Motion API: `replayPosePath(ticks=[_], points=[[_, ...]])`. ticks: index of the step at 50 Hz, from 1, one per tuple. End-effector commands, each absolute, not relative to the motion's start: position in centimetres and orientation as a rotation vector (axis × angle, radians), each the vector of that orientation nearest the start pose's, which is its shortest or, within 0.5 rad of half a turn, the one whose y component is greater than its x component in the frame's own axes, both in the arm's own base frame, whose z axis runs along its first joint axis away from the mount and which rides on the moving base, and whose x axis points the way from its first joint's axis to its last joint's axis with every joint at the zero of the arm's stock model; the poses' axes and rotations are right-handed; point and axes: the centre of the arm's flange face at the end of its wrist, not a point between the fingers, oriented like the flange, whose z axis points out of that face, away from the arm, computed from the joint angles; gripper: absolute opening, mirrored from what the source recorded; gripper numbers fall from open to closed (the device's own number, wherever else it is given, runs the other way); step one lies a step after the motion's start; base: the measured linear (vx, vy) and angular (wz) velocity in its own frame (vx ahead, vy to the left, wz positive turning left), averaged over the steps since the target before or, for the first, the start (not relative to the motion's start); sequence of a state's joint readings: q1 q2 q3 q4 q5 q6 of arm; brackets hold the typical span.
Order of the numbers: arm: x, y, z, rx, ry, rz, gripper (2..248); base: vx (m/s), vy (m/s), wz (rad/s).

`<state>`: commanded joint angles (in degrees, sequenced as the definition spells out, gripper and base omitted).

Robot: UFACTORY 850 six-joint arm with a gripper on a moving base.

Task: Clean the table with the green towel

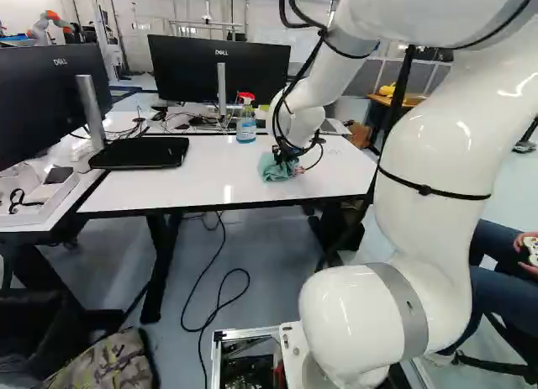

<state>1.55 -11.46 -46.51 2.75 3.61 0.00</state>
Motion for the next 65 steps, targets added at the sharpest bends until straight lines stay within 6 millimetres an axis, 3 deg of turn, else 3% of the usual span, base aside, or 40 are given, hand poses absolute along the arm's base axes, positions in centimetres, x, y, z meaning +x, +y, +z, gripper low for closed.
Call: replayPosePath(ticks=[17,30,46,65], points=[[53.0,0.2,41.2,-2.944,0.067,-1.052,34,0.000,0.000,0.000],[53.2,-1.9,41.2,-2.954,0.124,-1.058,34,0.000,0.000,0.000],[51.5,-4.1,41.3,-2.968,0.190,-1.052,34,0.000,0.000,0.000],[47.9,-4.0,41.4,-2.975,0.196,-1.034,34,0.000,0.000,0.000]])
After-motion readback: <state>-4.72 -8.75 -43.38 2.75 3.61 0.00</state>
